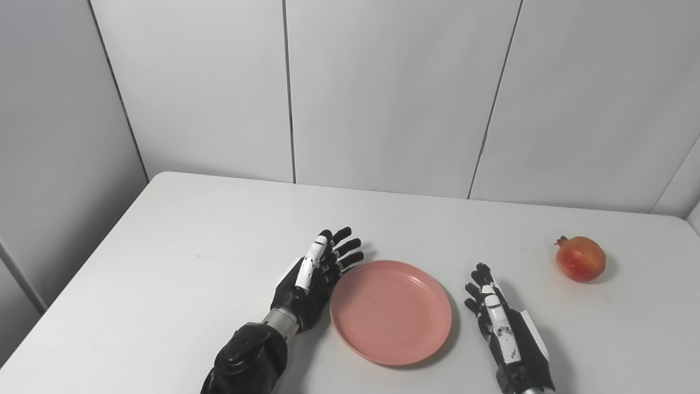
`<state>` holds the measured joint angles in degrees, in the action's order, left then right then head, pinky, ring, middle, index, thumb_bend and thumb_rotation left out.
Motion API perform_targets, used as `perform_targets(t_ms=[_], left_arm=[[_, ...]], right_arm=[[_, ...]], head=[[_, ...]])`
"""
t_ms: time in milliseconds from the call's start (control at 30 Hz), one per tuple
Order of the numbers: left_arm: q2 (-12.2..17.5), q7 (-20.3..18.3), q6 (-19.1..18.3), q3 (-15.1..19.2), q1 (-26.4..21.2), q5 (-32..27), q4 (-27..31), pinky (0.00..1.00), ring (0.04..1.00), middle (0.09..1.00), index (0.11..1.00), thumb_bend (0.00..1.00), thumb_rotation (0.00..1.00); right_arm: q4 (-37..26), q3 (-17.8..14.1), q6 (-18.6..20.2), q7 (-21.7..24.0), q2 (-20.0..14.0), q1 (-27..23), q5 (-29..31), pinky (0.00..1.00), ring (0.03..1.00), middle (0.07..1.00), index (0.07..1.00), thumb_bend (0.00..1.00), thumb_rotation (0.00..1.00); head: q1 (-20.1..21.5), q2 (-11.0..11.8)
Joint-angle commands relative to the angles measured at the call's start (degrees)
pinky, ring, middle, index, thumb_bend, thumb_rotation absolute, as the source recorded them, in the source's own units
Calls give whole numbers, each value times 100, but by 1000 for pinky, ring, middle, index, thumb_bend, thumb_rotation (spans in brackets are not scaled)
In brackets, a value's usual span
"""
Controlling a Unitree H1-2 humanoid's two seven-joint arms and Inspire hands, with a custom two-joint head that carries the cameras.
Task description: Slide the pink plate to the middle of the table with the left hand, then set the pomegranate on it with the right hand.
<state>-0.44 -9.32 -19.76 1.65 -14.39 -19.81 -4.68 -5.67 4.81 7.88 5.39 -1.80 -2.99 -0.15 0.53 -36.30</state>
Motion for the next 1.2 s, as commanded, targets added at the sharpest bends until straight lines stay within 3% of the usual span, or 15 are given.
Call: perform_targets(t_ms=[0,100,133,333,433,700,833,1167], left_arm=[[61,-82,267,75,-16,8,-81,899,886,894,892,391,1000],[93,-144,376,148,4,-16,-126,889,879,881,882,390,1000],[112,-161,399,164,10,-14,-132,886,877,879,881,392,1000],[205,-311,469,281,53,-99,-237,885,875,889,884,377,1000],[234,-366,495,315,65,-121,-301,891,880,895,890,369,1000],[316,-562,776,343,133,-172,-563,900,891,905,899,367,1000],[342,-629,823,384,153,-235,-654,913,898,908,904,364,1000],[420,-654,904,422,227,-258,-692,918,898,906,904,348,1000]], right_arm=[[-333,76,-424,-185,-30,-223,-433,968,941,969,972,322,1000],[-582,202,-362,-265,-149,-252,-948,929,931,959,958,407,1000],[-659,219,-308,-278,-148,-263,-1024,918,933,958,955,421,1000],[-966,228,-175,-312,-188,-435,-1376,852,916,951,943,492,996],[-1076,258,-133,-367,-307,-540,-1840,823,889,934,932,566,999],[-1506,109,195,-304,-594,-893,-2613,844,898,933,943,637,991],[-1563,-64,215,-331,-813,-1074,-2875,844,901,935,945,656,894],[-1283,-493,284,-518,-1438,-1383,-3725,775,879,928,946,825,683]], head=[[73,3],[201,11],[423,37],[800,137],[1086,232],[1601,418],[1766,474],[2126,592]])
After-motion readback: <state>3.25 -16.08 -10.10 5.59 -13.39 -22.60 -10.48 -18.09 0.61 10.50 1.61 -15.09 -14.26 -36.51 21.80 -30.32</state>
